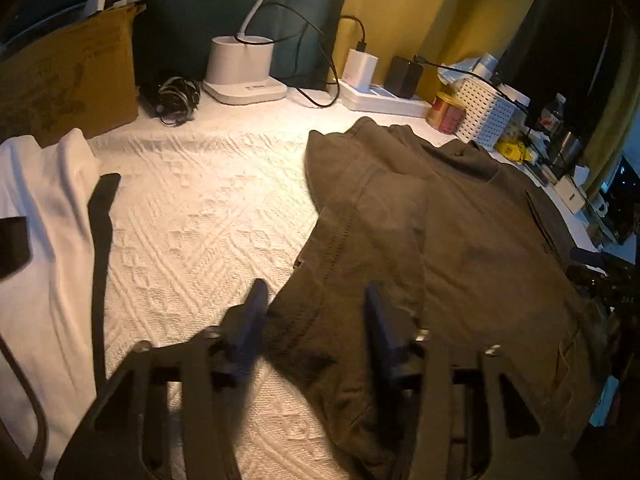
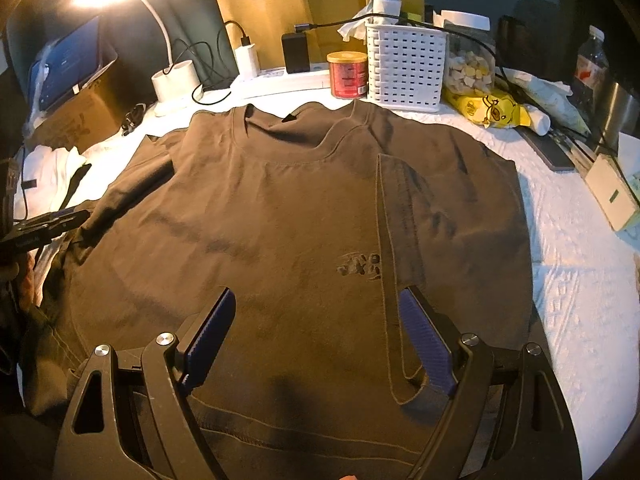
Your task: Fold small clothes
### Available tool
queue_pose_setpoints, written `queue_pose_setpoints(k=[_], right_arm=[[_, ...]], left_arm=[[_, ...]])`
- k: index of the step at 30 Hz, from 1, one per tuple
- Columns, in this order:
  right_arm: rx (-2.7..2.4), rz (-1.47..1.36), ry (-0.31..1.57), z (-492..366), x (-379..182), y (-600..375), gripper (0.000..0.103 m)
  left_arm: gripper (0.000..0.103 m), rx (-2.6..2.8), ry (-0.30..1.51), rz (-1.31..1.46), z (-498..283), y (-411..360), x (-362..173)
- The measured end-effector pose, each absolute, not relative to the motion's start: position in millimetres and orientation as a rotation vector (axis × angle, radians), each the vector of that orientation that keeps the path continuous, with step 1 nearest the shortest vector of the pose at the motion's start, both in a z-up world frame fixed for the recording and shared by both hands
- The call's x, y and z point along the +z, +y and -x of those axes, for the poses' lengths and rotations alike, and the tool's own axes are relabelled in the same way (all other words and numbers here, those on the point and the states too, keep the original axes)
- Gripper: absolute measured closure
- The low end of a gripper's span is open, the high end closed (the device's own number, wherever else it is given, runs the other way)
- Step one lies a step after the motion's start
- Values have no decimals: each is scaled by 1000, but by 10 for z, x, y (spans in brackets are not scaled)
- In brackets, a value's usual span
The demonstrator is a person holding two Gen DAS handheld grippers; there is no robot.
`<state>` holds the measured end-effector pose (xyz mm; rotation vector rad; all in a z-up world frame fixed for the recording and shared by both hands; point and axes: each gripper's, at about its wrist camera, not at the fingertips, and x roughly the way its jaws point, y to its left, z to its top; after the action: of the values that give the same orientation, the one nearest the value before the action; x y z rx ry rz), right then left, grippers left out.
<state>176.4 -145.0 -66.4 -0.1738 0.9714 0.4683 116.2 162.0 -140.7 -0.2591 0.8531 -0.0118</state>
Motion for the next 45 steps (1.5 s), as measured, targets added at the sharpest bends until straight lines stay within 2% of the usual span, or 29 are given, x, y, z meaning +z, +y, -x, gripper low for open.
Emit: queue_pose_setpoints(k=[2,5,17,34,35,37,39,40,45], right_arm=[[477,171,969,-1761,-662,-1450,17],[483,161,963,-1755,-653,-1485,17],[474,88,933,-1731,-617,-1903,17],[443,-10,917,-1698,-717,-2507,17],[443,-15,915,-1700,-721,-2524,17],[447,-24,911,-1718,-722,-2552,17],[451,-26,904,-1721,-712,-2562,17],[454,-25,898,-1722,-702,-2567,17],[458,-23,872,-1744,-641,-2609,17]], left_arm=[[90,-15,864,255,-1184,1617,-1419],[99,-32,844,242,-1168,1561,-1361],[99,-151,780,163,-1192,944,-1018],[98,-202,980,29,-1280,284,-1272],[96,-198,983,15,-1280,273,-1244],[82,-178,979,6,-1308,282,-1166],[42,-170,954,18,-1353,300,-1051],[37,-171,935,27,-1385,305,-988],[34,-159,892,-34,-1689,255,-863]])
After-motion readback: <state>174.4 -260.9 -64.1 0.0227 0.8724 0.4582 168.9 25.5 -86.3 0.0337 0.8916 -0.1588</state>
